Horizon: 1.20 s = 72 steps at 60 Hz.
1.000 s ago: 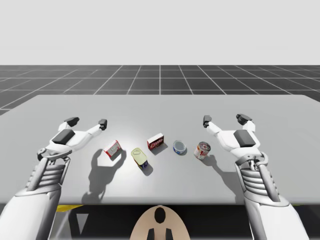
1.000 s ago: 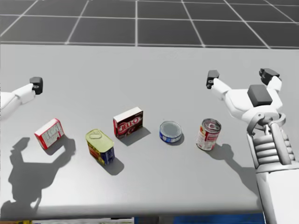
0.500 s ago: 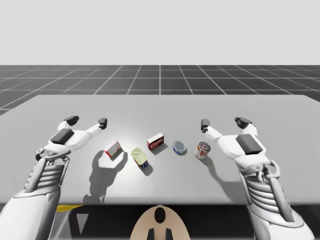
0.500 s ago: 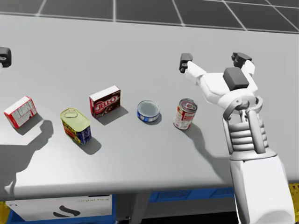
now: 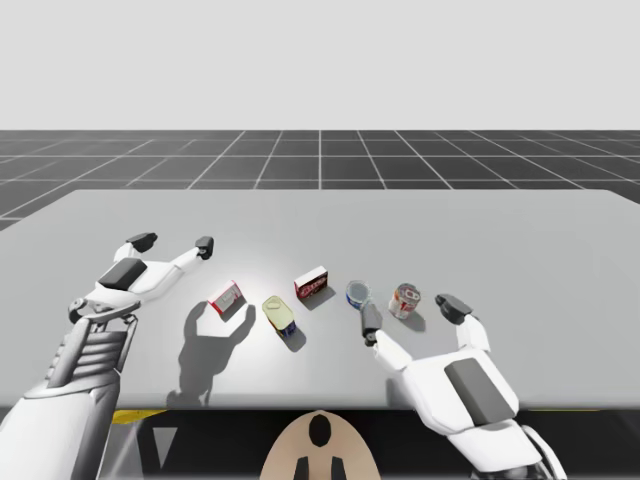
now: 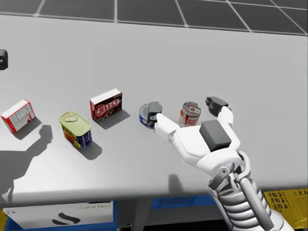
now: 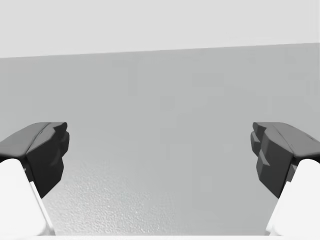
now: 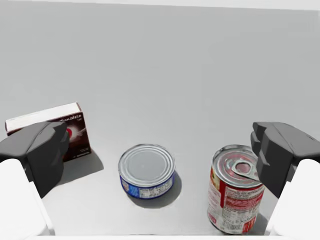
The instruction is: Grasp the tuna can and hold it up.
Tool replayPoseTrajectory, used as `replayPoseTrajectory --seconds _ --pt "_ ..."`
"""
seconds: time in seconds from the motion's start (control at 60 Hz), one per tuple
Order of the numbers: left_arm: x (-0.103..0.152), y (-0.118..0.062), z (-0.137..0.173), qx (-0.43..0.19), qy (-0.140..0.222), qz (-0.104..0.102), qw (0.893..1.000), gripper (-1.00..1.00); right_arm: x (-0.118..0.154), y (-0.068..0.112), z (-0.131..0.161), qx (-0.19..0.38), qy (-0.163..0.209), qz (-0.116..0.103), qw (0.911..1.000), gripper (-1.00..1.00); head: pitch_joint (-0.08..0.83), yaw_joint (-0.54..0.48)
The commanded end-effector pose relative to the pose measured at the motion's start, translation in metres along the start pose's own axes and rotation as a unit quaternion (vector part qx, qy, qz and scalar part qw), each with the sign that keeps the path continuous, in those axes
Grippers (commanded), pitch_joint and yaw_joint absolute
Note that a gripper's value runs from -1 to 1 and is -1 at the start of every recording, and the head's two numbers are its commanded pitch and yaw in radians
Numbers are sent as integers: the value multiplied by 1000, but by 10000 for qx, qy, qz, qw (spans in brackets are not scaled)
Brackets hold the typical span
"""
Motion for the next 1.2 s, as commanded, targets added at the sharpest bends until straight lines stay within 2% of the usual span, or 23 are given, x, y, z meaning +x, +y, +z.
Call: replayPoseTrajectory --seconds 0.017,0.3,0.617,0.833,0.95,1.067,1.2 --pt "0 0 1 2 7 -3 10000 -1000 -19 37 14 209 397 -886 9951 -1000 684 -173" --pt "-1 -1 0 4 13 -16 10000 -1000 -49 48 -4 302 876 -1000 9907 -1000 687 -171" --pt "-1 -1 1 13 9 -21 10000 -1000 -66 50 -52 142 1124 -1020 9883 -1000 688 -165" --pt "-2 -1 0 26 11 -25 10000 -1000 -70 52 -81 10 1214 -780 9895 -1000 687 -160" --pt "-1 -1 0 34 0 -21 10000 -1000 -75 50 -95 -32 1391 -749 9874 -1000 689 -160" --pt "-1 -1 0 39 -2 -32 10000 -1000 -76 49 -105 -46 1365 -582 9889 -1000 693 -158" --pt "-1 -1 0 40 -3 -33 10000 -1000 -76 49 -115 -36 1405 -517 9887 -1000 693 -160"
